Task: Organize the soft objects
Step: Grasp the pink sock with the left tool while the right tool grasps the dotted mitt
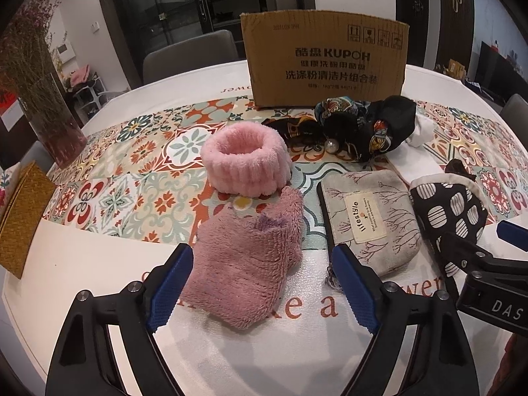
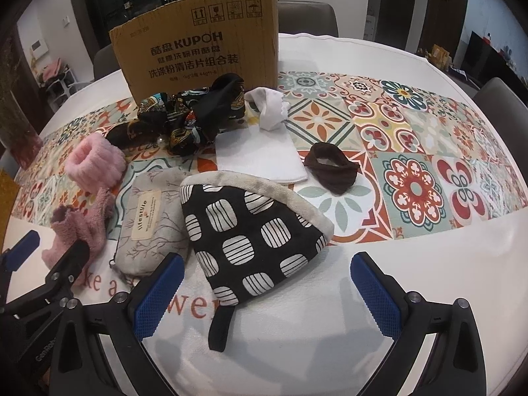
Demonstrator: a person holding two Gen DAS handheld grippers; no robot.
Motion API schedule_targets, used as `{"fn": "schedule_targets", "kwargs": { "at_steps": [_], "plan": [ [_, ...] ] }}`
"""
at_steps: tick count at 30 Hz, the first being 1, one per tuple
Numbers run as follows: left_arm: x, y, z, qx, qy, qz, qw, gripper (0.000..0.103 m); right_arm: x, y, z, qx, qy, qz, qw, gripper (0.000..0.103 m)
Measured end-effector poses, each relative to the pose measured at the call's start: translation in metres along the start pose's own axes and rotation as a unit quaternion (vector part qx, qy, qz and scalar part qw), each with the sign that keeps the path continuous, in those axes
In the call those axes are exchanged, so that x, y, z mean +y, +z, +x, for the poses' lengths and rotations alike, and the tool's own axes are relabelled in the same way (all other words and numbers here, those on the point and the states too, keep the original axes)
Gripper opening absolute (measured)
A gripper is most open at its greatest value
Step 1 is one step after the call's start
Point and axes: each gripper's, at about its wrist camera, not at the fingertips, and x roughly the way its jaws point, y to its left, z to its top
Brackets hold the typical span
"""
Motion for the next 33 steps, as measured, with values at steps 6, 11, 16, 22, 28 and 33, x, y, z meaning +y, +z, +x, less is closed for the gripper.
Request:
{"fn": "schedule_targets", "kwargs": {
  "at_steps": [6,11,16,22,28,33],
  "plan": [
    [-0.002,0.001,0.016,0.015,0.004,0.0,0.9999,0.084,0.001,0.003,0.01,0.005,0.002,-0.004,1.0,0.102],
    [-0.002,0.0,0.026,0.024,0.003,-0.001,0.9997,0.078,0.003,0.005,0.016,0.005,0.006,-0.004,1.0,0.1],
    [-0.002,-0.002,0.031,0.028,-0.001,-0.001,0.9996,0.068,0.006,0.005,0.021,0.009,0.003,-0.015,1.0,0.094],
    [-0.002,-0.003,0.033,0.024,-0.001,0.004,0.9997,0.049,0.007,0.003,0.019,-0.001,-0.002,-0.023,1.0,0.08],
    [-0.001,-0.002,0.026,0.024,-0.017,0.005,0.9995,0.029,0.012,0.003,0.012,-0.007,-0.003,-0.041,0.999,0.063],
    [0.0,-0.002,0.017,0.022,-0.035,0.001,0.9991,0.023,0.011,0.004,0.004,-0.011,0.01,-0.04,0.999,0.059]
  ]
}}
